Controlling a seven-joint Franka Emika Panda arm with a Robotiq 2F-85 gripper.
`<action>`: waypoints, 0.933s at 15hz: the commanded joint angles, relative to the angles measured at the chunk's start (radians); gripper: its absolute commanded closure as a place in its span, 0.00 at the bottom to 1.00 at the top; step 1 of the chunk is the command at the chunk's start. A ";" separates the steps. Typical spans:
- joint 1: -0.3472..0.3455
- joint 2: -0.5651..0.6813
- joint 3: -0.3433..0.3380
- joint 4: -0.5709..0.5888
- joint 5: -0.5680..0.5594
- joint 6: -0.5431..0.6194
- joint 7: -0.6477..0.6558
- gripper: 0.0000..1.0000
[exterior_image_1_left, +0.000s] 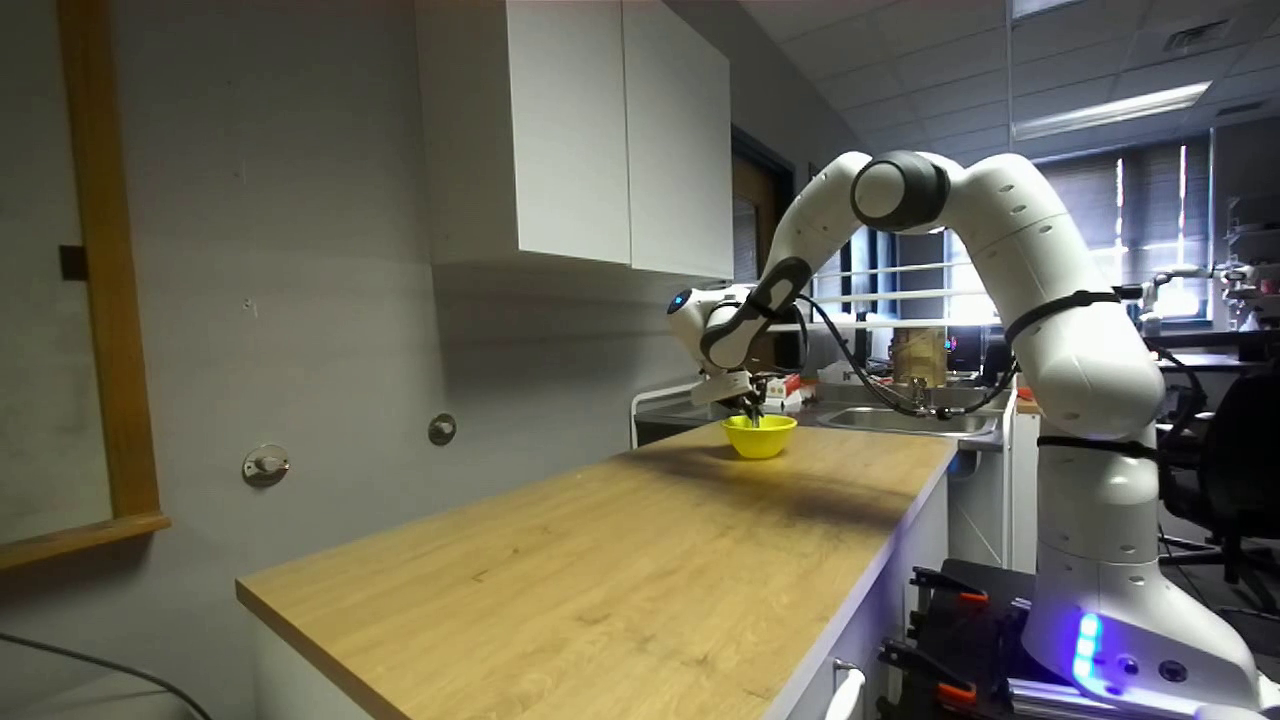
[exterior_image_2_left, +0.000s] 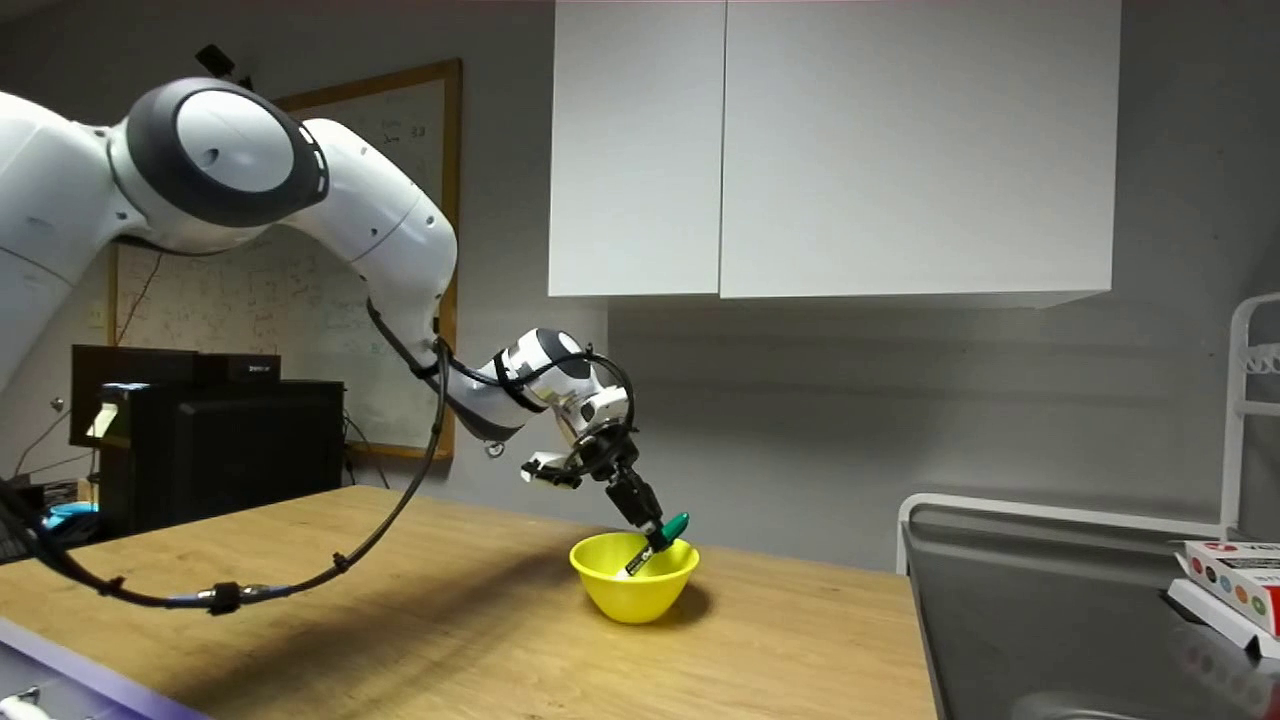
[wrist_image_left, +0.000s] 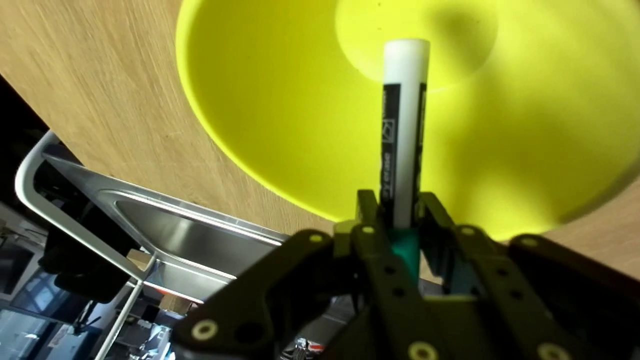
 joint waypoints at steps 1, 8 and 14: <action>-0.002 0.023 -0.004 0.014 -0.014 0.004 0.018 0.45; -0.005 0.015 -0.010 0.011 -0.011 0.004 0.018 0.00; -0.006 -0.031 -0.009 -0.021 -0.003 0.007 0.026 0.00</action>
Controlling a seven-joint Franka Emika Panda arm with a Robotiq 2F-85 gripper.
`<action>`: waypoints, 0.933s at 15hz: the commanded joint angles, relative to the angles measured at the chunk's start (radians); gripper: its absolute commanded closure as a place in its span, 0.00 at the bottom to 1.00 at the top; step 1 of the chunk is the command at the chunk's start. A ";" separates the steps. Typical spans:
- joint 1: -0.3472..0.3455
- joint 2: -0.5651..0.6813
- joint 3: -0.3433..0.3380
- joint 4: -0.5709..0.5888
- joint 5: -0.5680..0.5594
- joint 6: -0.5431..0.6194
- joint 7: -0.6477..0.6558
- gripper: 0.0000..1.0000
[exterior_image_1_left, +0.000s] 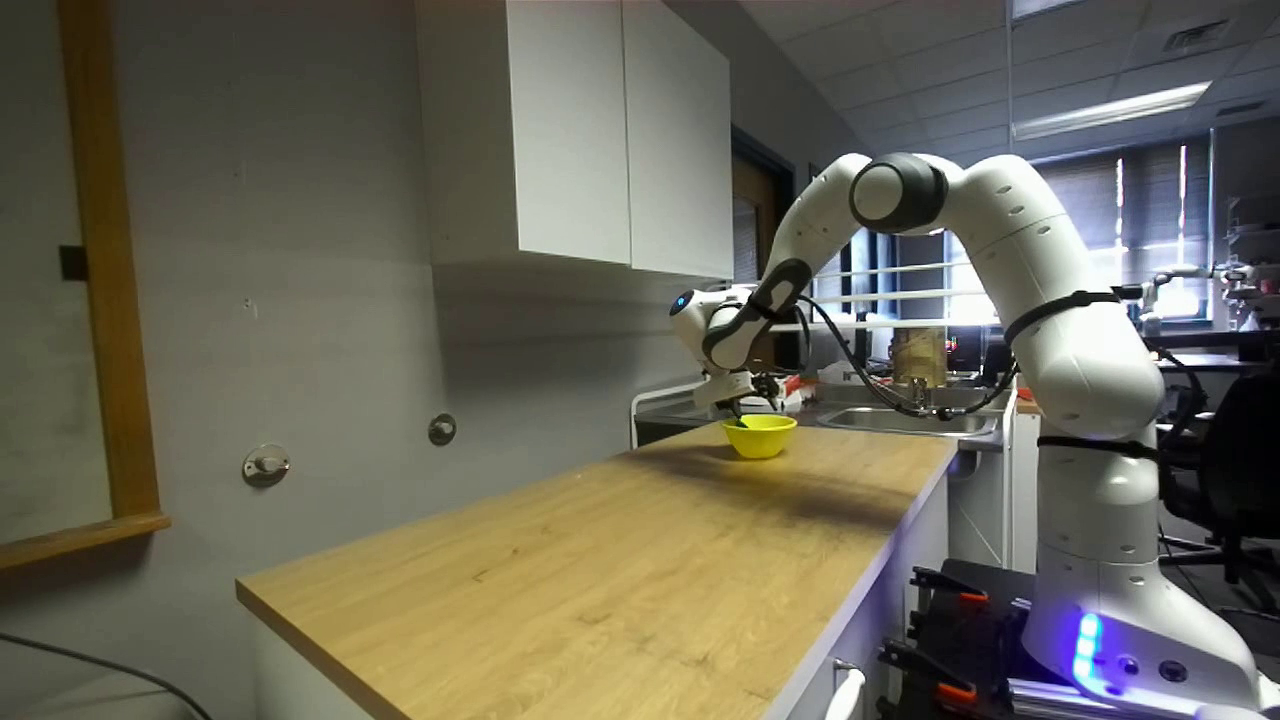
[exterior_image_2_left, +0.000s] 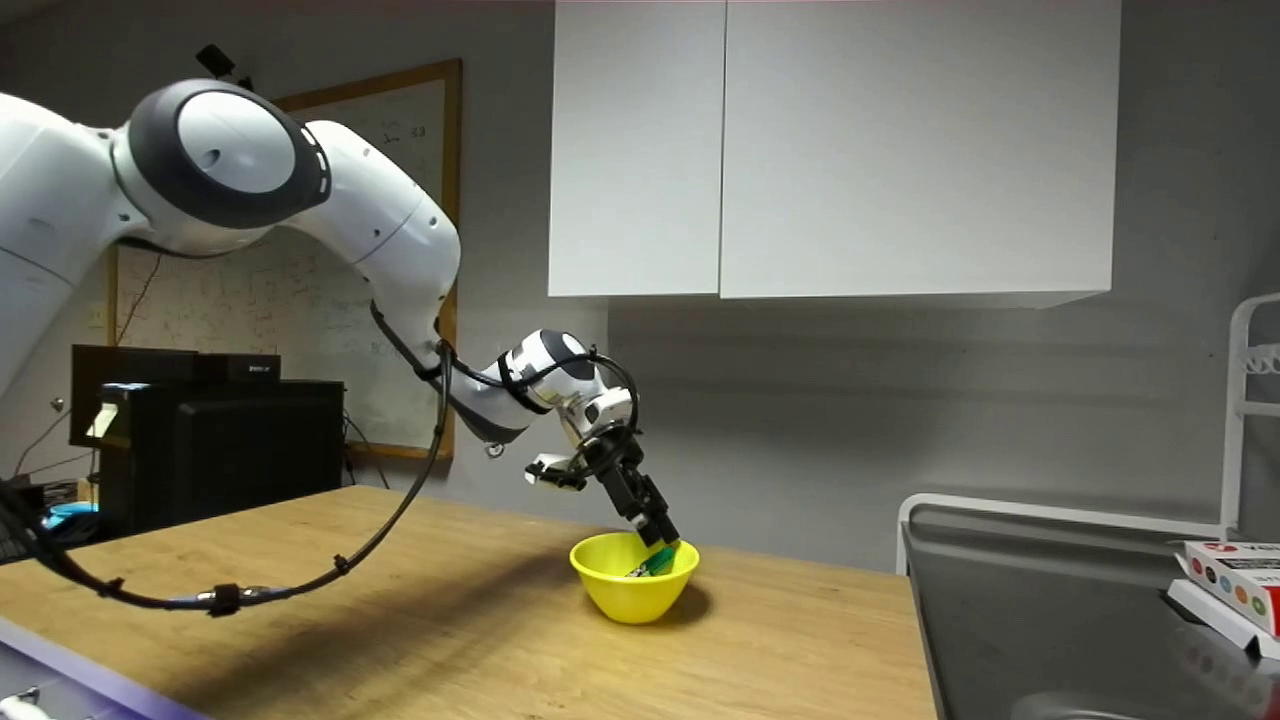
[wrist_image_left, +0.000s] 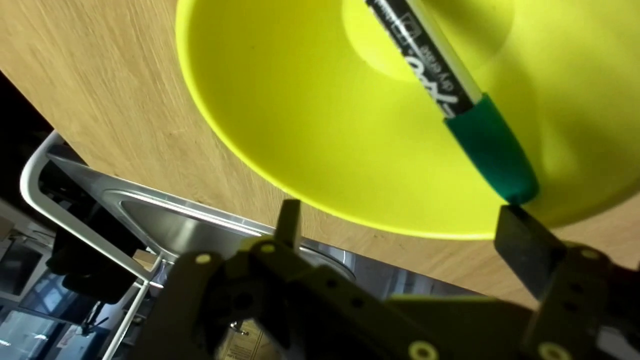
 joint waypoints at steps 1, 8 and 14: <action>-0.002 -0.050 0.002 -0.034 0.001 0.008 0.026 0.00; -0.007 -0.243 0.040 -0.143 0.094 0.034 -0.008 0.00; -0.002 -0.420 0.096 -0.247 0.384 0.163 -0.200 0.00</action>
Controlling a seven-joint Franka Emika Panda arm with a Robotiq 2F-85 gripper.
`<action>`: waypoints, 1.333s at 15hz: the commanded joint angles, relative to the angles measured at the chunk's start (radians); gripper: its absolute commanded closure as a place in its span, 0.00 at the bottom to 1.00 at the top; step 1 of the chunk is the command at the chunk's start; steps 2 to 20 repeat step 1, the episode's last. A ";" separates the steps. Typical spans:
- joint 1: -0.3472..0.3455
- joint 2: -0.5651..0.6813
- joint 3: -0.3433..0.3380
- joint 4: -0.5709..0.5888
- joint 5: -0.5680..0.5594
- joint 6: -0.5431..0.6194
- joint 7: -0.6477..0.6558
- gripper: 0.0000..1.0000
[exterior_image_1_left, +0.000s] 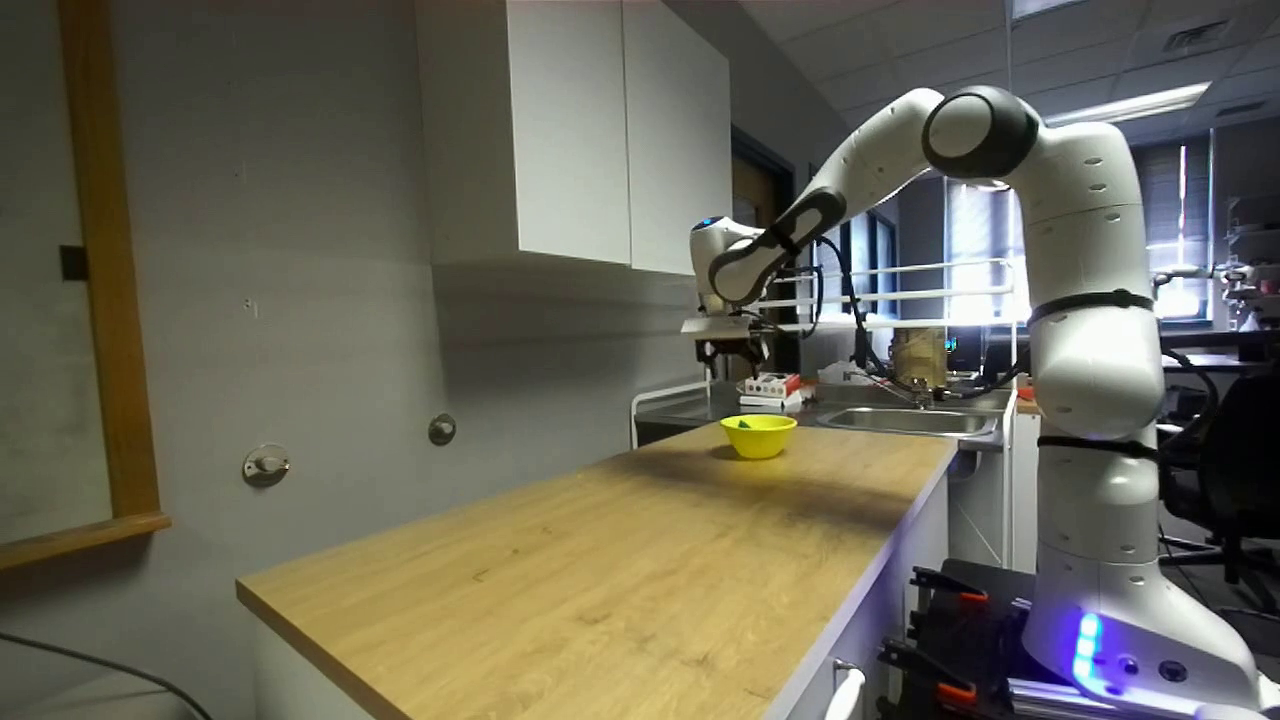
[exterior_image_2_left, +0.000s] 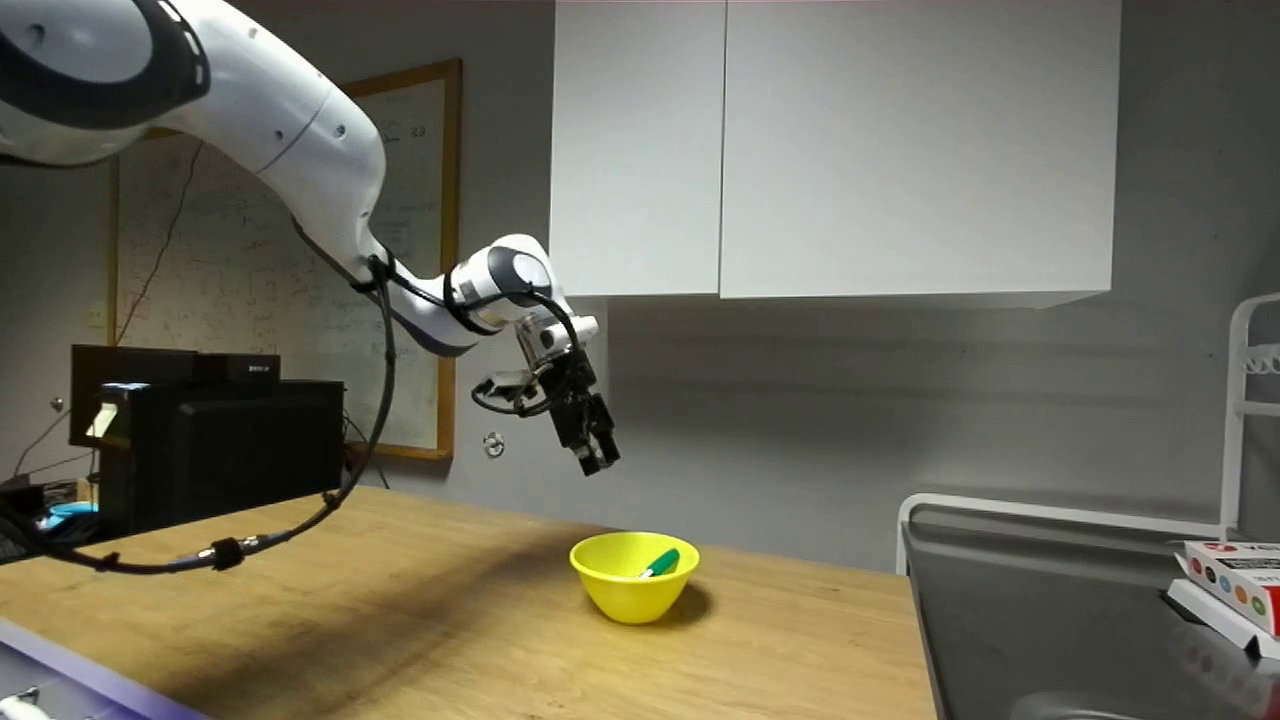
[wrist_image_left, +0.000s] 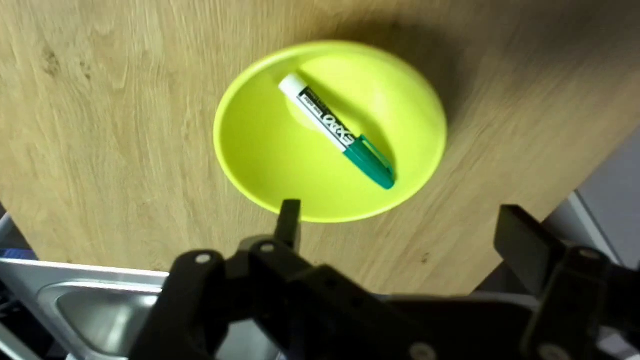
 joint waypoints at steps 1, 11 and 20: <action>-0.002 -0.120 0.037 -0.098 0.167 0.082 -0.131 0.00; -0.002 -0.120 0.037 -0.098 0.167 0.082 -0.131 0.00; -0.002 -0.120 0.037 -0.098 0.167 0.082 -0.131 0.00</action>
